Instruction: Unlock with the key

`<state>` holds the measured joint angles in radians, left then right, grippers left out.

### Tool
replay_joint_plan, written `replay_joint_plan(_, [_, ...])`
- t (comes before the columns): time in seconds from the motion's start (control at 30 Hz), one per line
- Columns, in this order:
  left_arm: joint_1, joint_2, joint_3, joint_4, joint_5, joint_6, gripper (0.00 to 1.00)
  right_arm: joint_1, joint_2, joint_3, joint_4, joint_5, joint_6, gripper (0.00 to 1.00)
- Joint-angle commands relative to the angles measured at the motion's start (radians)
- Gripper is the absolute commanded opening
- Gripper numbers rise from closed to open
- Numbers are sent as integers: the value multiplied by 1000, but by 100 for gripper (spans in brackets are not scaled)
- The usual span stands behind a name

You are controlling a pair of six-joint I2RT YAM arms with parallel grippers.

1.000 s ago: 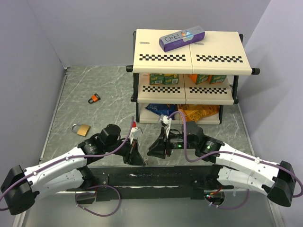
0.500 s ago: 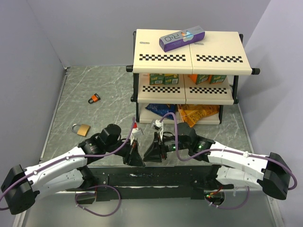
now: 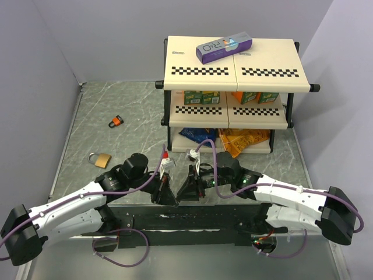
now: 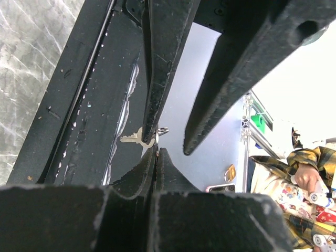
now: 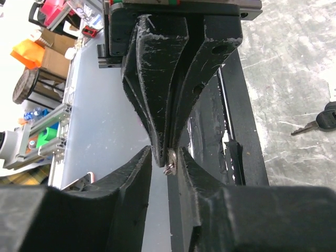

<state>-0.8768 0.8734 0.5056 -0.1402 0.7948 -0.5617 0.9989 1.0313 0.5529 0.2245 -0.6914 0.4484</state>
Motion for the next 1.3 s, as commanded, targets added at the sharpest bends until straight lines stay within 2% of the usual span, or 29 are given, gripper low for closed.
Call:
replay_joint_plan(0.0, [-4, -19, 27, 19, 15, 11, 1, 7, 15, 15, 32, -43, -11, 30])
replay_joint_plan(0.17, [-2, -20, 25, 22, 15, 11, 1, 7, 32, 30, 15, -56, -25, 21])
replay_joint_plan(0.33, [-4, -30, 28, 13, 6, 13, 1, 6, 42, 30, 21, -63, -25, 0])
replay_joint_plan(0.4, [-4, -45, 33, 11, -20, 13, 1, 7, 36, 18, 38, -54, -16, 0])
replay_joint_plan(0.5, [-4, -94, 36, 11, -89, 5, 44, 7, 16, -10, 73, 19, 25, 0])
replay_joint_plan(0.53, [-4, -111, 33, 30, -113, 2, 68, 6, -3, -30, 85, 53, 36, 0])
replay_joint_plan(0.6, [-4, -173, 21, 60, -196, -20, 82, 4, -30, -54, 148, 149, 81, 0])
replay_joint_plan(0.63, [-4, -197, 14, 108, -225, -32, 84, 4, -58, -88, 185, 179, 101, 0])
replay_joint_plan(0.83, [-4, -356, -87, 304, -487, -150, 85, 6, -132, -201, 491, 401, 225, 0])
replay_joint_plan(0.93, [-4, -390, -125, 413, -555, -214, 82, 6, -139, -229, 617, 435, 249, 0])
replay_joint_plan(1.1, [-4, -367, -200, 591, -615, -323, 78, 4, -146, -265, 762, 523, 274, 0])
replay_joint_plan(1.27, [-5, -301, -240, 740, -600, -389, 70, 4, -142, -285, 852, 579, 289, 0])
